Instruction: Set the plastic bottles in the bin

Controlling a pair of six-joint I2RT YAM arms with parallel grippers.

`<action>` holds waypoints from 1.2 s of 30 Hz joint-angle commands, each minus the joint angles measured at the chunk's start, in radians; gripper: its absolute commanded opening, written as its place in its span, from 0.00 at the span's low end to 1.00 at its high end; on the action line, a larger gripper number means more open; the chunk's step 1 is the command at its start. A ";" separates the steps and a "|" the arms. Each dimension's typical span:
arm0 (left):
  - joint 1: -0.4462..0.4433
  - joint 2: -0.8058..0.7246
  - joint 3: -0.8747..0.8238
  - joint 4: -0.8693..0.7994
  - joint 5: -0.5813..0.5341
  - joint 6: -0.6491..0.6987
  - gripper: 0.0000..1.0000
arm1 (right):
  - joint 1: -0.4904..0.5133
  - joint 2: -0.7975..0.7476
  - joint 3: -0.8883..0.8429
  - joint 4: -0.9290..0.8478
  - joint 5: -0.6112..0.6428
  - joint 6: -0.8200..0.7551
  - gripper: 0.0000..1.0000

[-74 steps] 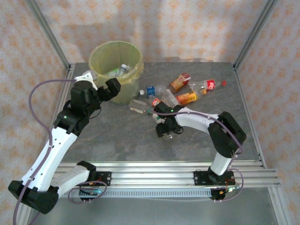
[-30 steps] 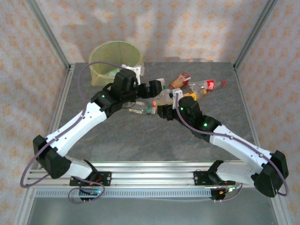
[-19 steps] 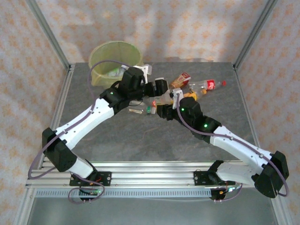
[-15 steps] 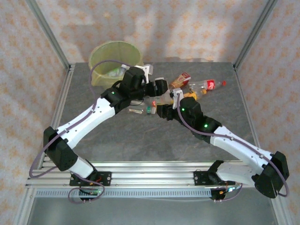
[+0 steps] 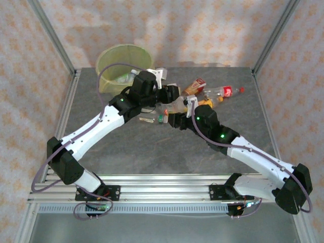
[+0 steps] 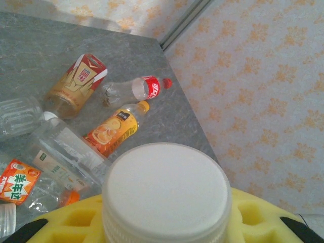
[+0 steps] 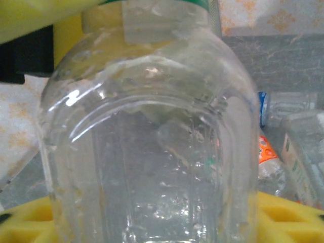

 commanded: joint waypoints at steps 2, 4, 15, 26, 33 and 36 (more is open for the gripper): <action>0.002 -0.065 0.023 0.047 -0.050 0.052 0.27 | 0.006 -0.025 0.004 0.010 0.012 0.007 0.92; 0.002 -0.082 0.024 0.043 -0.082 0.097 0.26 | 0.005 -0.030 0.005 0.005 0.012 0.006 0.99; 0.044 -0.135 0.129 -0.034 -0.300 0.266 0.23 | 0.005 -0.092 0.000 -0.060 0.071 -0.001 0.99; 0.226 -0.054 0.299 -0.036 -0.434 0.390 0.24 | 0.006 -0.121 -0.030 -0.073 0.145 0.026 0.99; 0.326 0.063 0.375 -0.061 -0.518 0.479 0.25 | 0.005 -0.115 -0.037 -0.083 0.195 0.051 0.99; 0.367 0.110 0.394 -0.063 -0.533 0.498 0.29 | 0.006 -0.105 -0.030 -0.095 0.219 0.059 0.99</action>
